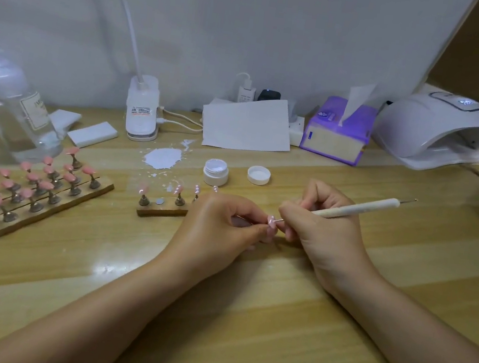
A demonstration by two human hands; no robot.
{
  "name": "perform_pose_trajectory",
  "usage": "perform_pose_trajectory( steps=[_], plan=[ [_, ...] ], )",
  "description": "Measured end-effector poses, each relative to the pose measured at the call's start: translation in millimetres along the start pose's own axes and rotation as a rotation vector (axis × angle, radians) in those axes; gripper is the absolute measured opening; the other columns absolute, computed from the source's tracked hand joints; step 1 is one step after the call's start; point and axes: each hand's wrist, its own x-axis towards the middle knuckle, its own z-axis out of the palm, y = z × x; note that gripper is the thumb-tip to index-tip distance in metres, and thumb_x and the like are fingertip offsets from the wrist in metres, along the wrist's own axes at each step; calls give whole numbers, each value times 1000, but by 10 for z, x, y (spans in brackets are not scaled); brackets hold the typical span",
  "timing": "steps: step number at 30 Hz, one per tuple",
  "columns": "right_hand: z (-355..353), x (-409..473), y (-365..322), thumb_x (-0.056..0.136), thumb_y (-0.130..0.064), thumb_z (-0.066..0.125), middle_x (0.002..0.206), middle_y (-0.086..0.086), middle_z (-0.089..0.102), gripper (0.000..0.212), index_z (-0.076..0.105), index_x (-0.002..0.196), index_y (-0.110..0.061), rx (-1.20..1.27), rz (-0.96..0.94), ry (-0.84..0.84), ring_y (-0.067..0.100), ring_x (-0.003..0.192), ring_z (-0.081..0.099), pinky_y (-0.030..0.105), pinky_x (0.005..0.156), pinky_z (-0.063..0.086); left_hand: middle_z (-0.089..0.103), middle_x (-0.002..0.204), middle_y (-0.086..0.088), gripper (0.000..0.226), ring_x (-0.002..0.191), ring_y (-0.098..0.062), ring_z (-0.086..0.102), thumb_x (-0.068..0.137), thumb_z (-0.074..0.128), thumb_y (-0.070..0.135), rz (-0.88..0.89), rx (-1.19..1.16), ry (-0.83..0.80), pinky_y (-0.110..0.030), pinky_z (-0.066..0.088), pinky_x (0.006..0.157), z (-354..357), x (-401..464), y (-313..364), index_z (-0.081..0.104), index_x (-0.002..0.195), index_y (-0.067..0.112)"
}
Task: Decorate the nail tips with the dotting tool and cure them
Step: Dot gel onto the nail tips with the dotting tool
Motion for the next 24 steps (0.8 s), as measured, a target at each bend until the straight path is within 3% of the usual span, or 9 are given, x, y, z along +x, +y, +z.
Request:
perform_pose_trajectory(
  steps=[13, 19, 24],
  plan=[
    [-5, 13, 4, 71, 19, 46, 33, 2, 43, 38, 31, 54, -12, 20, 4, -10, 9, 32, 47, 14, 39, 42, 69, 59, 9, 10, 55, 7, 59, 79, 70, 8, 5, 29, 3, -9, 47, 53, 2, 1, -5, 73, 72, 14],
    [-6, 8, 9, 70, 17, 48, 34, 2, 44, 39, 32, 53, -13, -1, 4, -6, 10, 34, 50, 17, 41, 44, 71, 66, 1, 10, 60, 4, 62, 79, 70, 7, -6, 14, -4, -11, 49, 54, 2, 6, -14, 73, 73, 15],
    [8, 7, -4, 72, 19, 47, 33, 0, 43, 39, 31, 54, -12, 2, 9, -6, 7, 31, 46, 18, 42, 45, 69, 61, 7, 9, 58, 6, 60, 78, 70, 8, -14, 22, 5, -10, 49, 54, 7, 3, -7, 73, 74, 16]
  ],
)
